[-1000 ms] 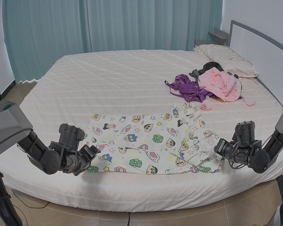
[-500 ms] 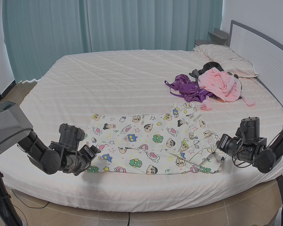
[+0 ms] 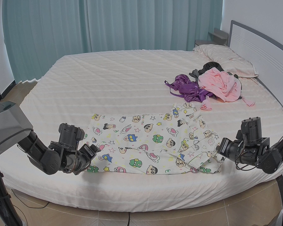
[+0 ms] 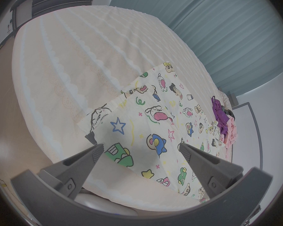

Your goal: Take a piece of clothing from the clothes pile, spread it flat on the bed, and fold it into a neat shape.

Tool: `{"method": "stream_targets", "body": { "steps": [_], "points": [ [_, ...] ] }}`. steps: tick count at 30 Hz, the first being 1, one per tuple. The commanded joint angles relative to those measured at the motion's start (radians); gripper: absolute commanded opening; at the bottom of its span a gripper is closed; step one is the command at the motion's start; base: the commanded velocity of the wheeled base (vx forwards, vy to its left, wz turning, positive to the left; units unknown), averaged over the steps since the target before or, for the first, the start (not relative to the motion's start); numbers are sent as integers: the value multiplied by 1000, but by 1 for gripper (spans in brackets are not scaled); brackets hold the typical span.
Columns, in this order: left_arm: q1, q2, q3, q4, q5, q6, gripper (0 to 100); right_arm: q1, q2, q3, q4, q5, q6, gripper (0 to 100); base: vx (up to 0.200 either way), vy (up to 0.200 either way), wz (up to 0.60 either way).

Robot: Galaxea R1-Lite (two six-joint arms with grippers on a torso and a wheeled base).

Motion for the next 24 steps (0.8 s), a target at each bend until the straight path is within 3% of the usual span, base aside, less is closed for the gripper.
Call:
{"method": "stream_targets", "body": {
  "steps": [1, 14, 22, 23, 24],
  "points": [
    [-1, 1, 5, -10, 2, 0, 100, 17, -19, 3, 34, 0, -3, 0, 0, 0, 0],
    [-1, 14, 5, -10, 1, 1, 100, 51, -44, -3, 201, 1, -26, 0, 0, 0, 0],
    [-1, 15, 5, -10, 1, 1, 100, 52, -30, -5, 227, 1, -41, 0, 0, 0, 0],
    [-1, 15, 5, -10, 1, 1, 100, 52, -30, -5, 227, 1, -41, 100, 0, 0, 0],
    [-1, 15, 5, -10, 1, 1, 100, 52, -21, -8, 225, 1, -39, 100, 0, 0, 0]
  ]
}}
